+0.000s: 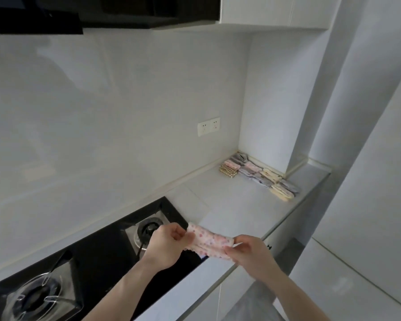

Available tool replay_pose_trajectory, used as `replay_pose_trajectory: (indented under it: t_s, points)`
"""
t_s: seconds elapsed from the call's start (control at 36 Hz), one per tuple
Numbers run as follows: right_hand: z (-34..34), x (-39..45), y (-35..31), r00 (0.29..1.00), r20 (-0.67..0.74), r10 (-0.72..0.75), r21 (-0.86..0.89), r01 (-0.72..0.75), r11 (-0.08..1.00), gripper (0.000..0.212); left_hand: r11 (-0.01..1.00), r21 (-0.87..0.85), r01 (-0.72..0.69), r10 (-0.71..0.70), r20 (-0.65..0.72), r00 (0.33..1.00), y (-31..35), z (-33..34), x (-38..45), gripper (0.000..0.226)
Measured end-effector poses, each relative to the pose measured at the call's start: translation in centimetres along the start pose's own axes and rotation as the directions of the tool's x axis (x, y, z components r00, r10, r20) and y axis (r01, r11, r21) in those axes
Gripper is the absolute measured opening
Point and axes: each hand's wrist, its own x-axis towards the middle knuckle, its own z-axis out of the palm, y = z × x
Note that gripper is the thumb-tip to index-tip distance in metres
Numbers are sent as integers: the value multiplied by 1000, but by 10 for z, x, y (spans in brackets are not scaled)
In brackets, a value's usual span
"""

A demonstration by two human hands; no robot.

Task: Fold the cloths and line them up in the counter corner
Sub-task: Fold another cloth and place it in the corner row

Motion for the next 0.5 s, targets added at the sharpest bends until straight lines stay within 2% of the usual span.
replay_pose_trajectory:
  t_s: [0.14, 0.28, 0.5]
  points:
    - [-26, 49, 15, 989, -75, 124, 19, -123, 992, 13, 998, -54, 36, -31, 85, 996, 14, 24, 68, 26]
    - [-53, 105, 15, 971, -151, 184, 83, -173, 981, 7, 997, -72, 24, -15, 132, 991, 39, 37, 132, 29]
    - [-81, 183, 34, 939, -190, 286, 260, -233, 937, 13, 993, -72, 91, -72, 238, 969, 56, 34, 203, 12]
